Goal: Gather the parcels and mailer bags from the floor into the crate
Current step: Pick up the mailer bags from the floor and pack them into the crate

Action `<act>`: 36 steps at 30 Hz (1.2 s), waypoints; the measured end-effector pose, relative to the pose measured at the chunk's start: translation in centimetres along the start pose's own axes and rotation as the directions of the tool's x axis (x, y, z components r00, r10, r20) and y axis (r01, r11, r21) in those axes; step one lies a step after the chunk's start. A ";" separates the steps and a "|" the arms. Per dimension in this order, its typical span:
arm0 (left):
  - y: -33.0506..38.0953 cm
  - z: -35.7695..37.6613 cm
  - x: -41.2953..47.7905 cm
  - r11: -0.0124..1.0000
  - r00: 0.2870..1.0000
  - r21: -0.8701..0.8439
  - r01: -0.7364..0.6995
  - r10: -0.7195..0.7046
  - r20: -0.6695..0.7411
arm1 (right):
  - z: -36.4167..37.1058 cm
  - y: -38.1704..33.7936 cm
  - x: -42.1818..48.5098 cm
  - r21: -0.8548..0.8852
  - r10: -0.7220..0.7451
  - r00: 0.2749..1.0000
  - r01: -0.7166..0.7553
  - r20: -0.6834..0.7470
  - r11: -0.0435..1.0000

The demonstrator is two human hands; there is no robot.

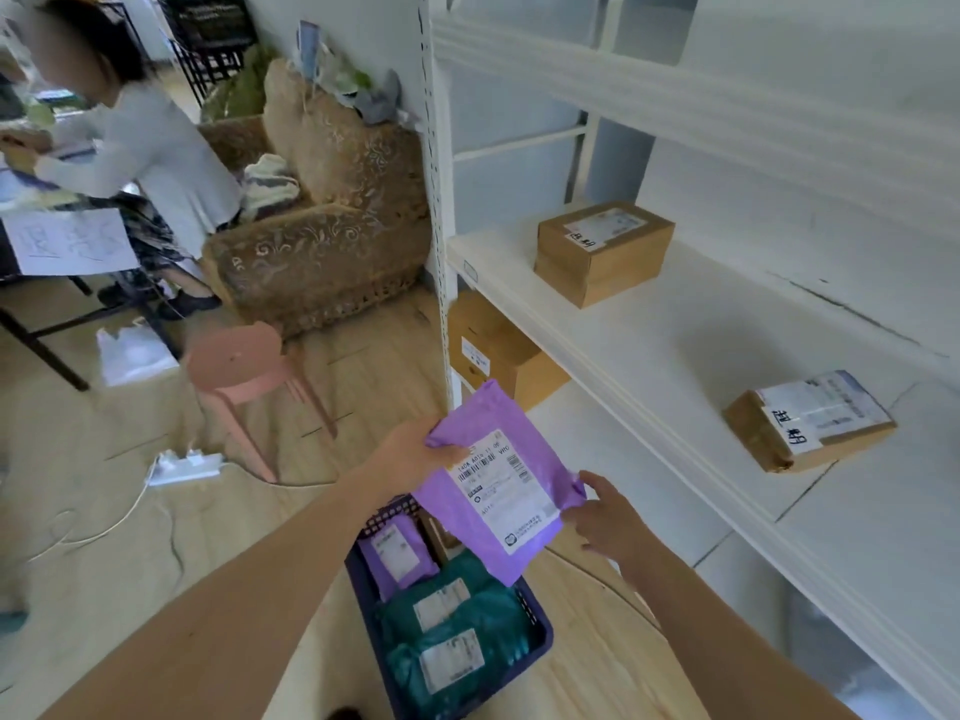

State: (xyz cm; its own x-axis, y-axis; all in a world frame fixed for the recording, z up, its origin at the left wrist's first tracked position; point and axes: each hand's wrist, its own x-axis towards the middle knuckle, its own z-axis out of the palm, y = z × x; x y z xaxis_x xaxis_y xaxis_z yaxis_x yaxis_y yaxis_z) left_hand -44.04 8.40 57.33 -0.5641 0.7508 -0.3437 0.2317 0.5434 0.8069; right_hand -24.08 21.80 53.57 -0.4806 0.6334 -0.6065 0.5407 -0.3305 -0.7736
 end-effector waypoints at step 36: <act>-35.6 0.3 37.7 0.842 0.890 0.539 -0.028 -0.224 0.396 | 27.6 13.9 34.6 0.658 0.684 0.708 -0.433 -0.175 0.616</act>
State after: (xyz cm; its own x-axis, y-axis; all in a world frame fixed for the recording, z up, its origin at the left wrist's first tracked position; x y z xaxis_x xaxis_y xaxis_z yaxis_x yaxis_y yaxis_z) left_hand -73.28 17.48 15.50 -0.2403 0.6955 -0.6772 0.6382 0.6388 0.4296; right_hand -52.24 19.80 16.72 0.1507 0.3449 -0.9265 0.0870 -0.9382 -0.3351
